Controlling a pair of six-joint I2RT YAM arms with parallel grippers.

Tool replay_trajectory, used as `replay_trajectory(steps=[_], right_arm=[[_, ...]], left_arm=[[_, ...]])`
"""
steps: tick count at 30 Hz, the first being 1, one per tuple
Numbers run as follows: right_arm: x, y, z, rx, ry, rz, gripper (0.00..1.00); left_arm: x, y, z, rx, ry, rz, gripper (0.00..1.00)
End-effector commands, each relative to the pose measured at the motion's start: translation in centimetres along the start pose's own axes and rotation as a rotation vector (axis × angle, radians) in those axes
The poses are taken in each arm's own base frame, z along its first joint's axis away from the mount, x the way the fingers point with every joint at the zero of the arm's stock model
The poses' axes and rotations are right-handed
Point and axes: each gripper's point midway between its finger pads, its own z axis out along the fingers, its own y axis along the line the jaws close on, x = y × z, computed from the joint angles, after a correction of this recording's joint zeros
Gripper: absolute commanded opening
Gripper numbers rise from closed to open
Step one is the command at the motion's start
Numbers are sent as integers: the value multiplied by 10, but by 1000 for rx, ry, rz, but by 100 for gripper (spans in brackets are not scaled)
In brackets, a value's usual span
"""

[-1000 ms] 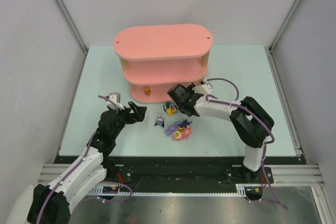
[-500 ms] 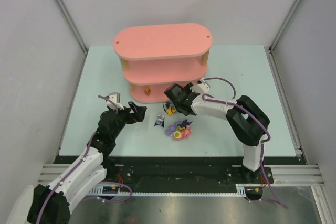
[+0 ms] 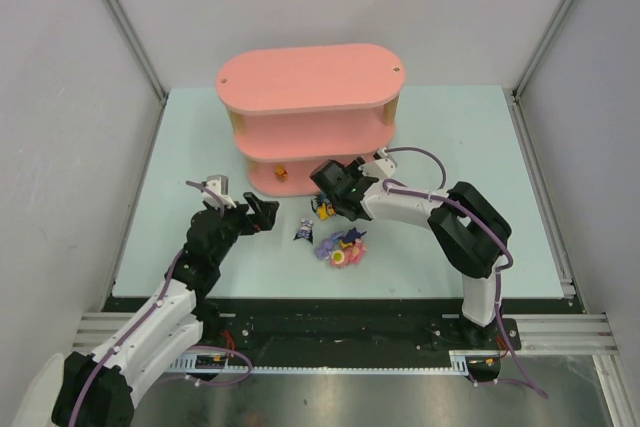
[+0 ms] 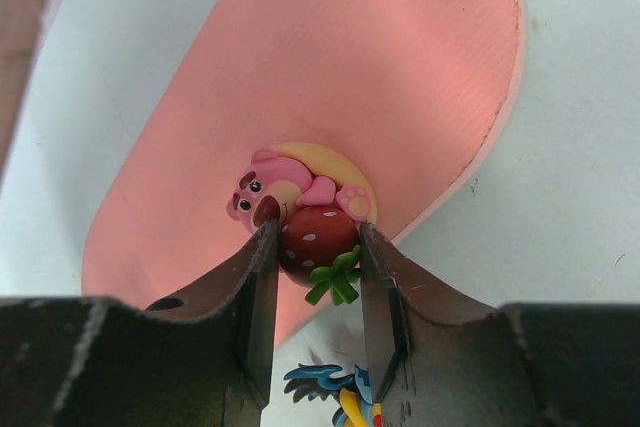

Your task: Place and organize the plastic toys onto the shelf

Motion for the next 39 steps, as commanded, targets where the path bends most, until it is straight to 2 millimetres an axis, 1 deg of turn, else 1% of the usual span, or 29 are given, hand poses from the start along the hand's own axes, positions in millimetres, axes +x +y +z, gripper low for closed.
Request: replay_trajectory(steps=[1, 3, 10, 15, 25, 35, 39], right_arm=[[-7, 24, 4, -43, -25, 47, 32], [-9, 26, 3, -48, -28, 51, 33], [-9, 27, 2, -53, -30, 46, 42], [-10, 30, 2, -60, -28, 51, 47], [-13, 34, -2, -73, -35, 52, 48], [-21, 47, -14, -114, -42, 51, 49], [-23, 46, -15, -109, -38, 45, 49]], left_arm=[[-19, -9, -1, 17, -43, 13, 100], [-19, -10, -1, 18, -44, 13, 100], [-19, -9, -1, 16, -42, 13, 100], [-19, -9, -1, 15, -42, 14, 100], [-19, -9, 0, 14, -43, 14, 100], [-20, -8, -1, 11, -44, 12, 100], [-20, -8, -2, 5, -44, 11, 100]])
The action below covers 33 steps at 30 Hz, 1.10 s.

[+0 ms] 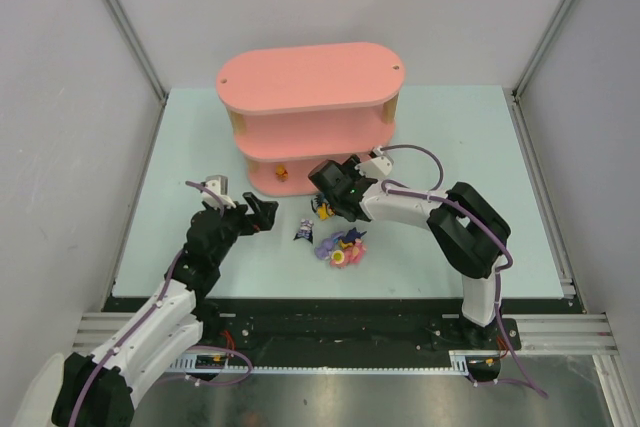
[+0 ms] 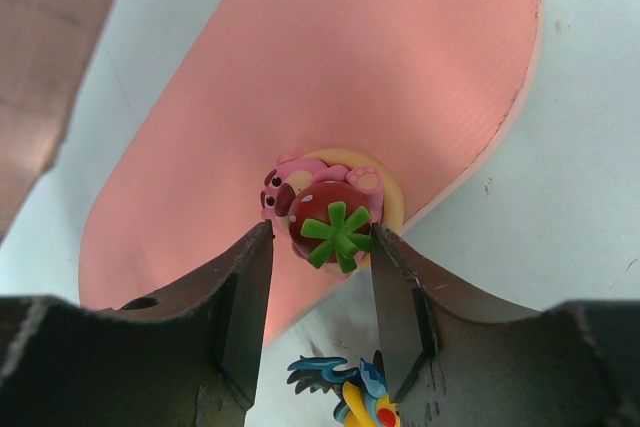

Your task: Place and organize the plastic toys onto the shelf

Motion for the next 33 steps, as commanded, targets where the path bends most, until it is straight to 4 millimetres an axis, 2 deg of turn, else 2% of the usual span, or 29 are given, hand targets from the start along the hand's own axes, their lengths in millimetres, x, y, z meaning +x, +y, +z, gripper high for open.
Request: replay_trajectory(steps=[1, 14, 19, 25, 26, 28, 30, 33], right_arm=[[-27, 37, -11, -74, -42, 77, 49], [-36, 43, -25, -109, -27, 56, 53], [-38, 46, -29, -128, -17, 48, 62], [-40, 37, -35, -133, 7, -2, 63], [-40, 30, -35, -126, 9, -24, 63], [-49, 29, -44, -145, 8, -61, 64], [-61, 23, -54, -174, -1, -88, 69], [-69, 17, -67, -240, 14, -201, 77]], left_arm=[[-20, -10, -2, 19, -46, 10, 100], [-23, -9, -6, 7, -53, 5, 100], [-23, -8, -7, 3, -55, 5, 100], [-22, -7, -7, -1, -50, 2, 100], [-21, -7, -7, -2, -46, 4, 100], [-23, -8, -8, -1, -50, 2, 100], [-24, -7, -9, -3, -53, 5, 100], [-25, -7, -10, -3, -60, 3, 100]])
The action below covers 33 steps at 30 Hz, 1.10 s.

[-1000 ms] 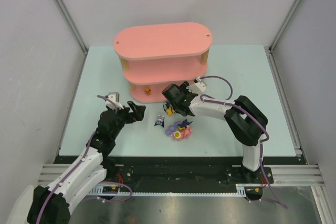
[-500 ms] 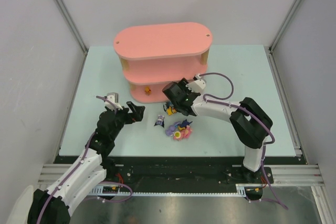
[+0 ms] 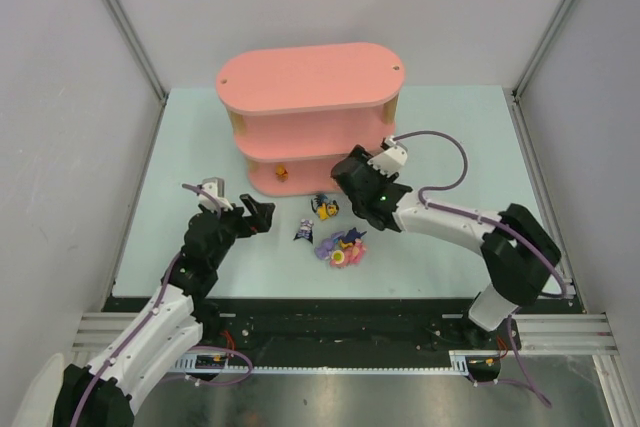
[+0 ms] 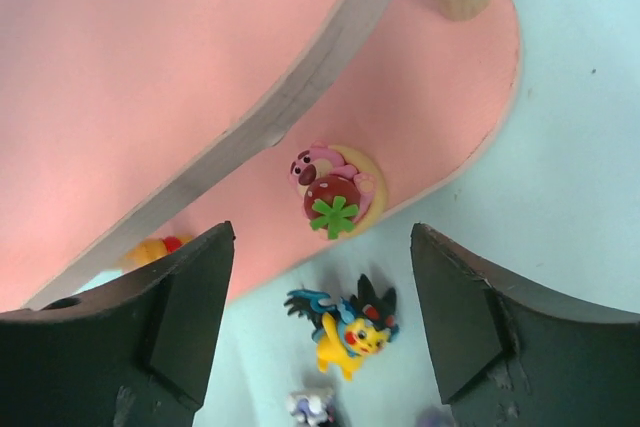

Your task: Place and organize the plastic toys onto the shelf

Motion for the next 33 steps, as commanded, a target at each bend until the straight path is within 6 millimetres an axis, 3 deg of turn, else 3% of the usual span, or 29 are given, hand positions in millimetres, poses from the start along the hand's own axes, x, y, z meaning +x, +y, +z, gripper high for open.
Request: replay_trajectory(steps=[1, 4, 6, 7, 9, 10, 11, 12, 13, 14, 23, 33], right_arm=[[-28, 9, -27, -136, -9, -165, 77], [-20, -4, -34, -183, 46, -304, 78], [-14, -9, -36, -210, 72, -341, 74], [-4, -27, -34, -200, 102, -382, 65], [2, -26, -34, -254, 113, -375, 51], [8, -39, -32, -246, 119, -380, 33], [7, -35, -32, -280, 100, -368, 25], [9, -35, -31, -300, 95, -371, 9], [16, -43, -29, -302, 95, -391, 0], [13, -34, -30, -338, 62, -378, 0], [14, -23, -12, -385, -80, -433, 0], [35, -22, 6, -433, -39, -444, 0]], left_arm=[[-25, -13, -3, 29, -58, 0, 100], [-25, -13, -3, 29, -58, 0, 100], [-23, -13, -3, 27, -54, 2, 100], [-24, -13, -3, 27, -58, 2, 100], [-23, -12, -2, 24, -56, 2, 100], [-22, -12, -2, 25, -54, 4, 100], [-22, -12, -2, 26, -53, 2, 100], [-22, -12, -1, 25, -50, 4, 100], [-20, -11, -1, 24, -46, 8, 100], [-21, -12, -1, 26, -47, 8, 100], [-23, -12, -1, 28, -59, 10, 100], [-28, -6, -3, 3, -92, 20, 100]])
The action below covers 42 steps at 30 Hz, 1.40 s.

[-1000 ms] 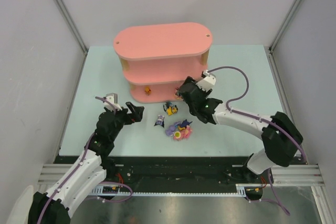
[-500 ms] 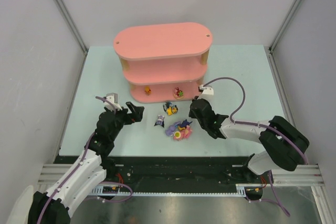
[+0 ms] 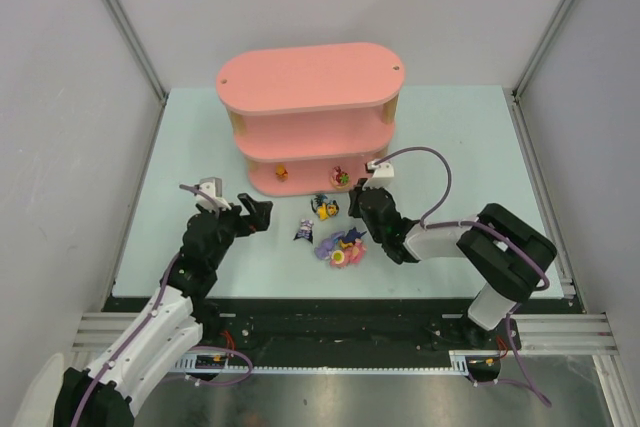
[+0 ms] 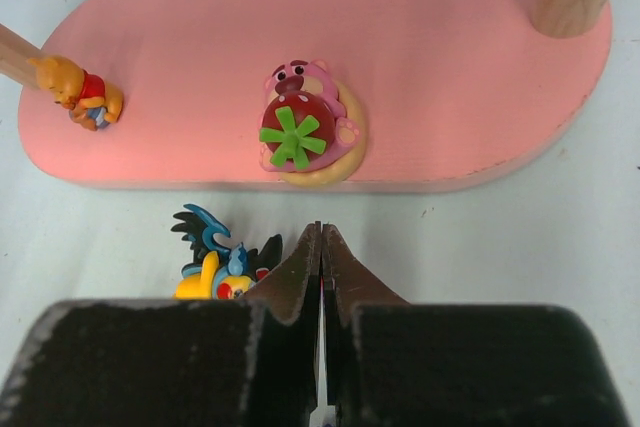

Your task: Place and organize the plastic toys onto the shelf

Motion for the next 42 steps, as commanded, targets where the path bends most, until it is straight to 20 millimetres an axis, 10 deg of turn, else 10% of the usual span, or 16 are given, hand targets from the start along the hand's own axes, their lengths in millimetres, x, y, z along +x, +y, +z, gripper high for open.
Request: replay_trajectory(steps=[1, 42], right_arm=[[-11, 13, 10, -59, -56, 14, 0], [3, 25, 57, -93, -17, -21, 0]], left_arm=[[-21, -8, 0, 17, -64, 19, 100], [-25, -6, 2, 6, -73, 38, 100]])
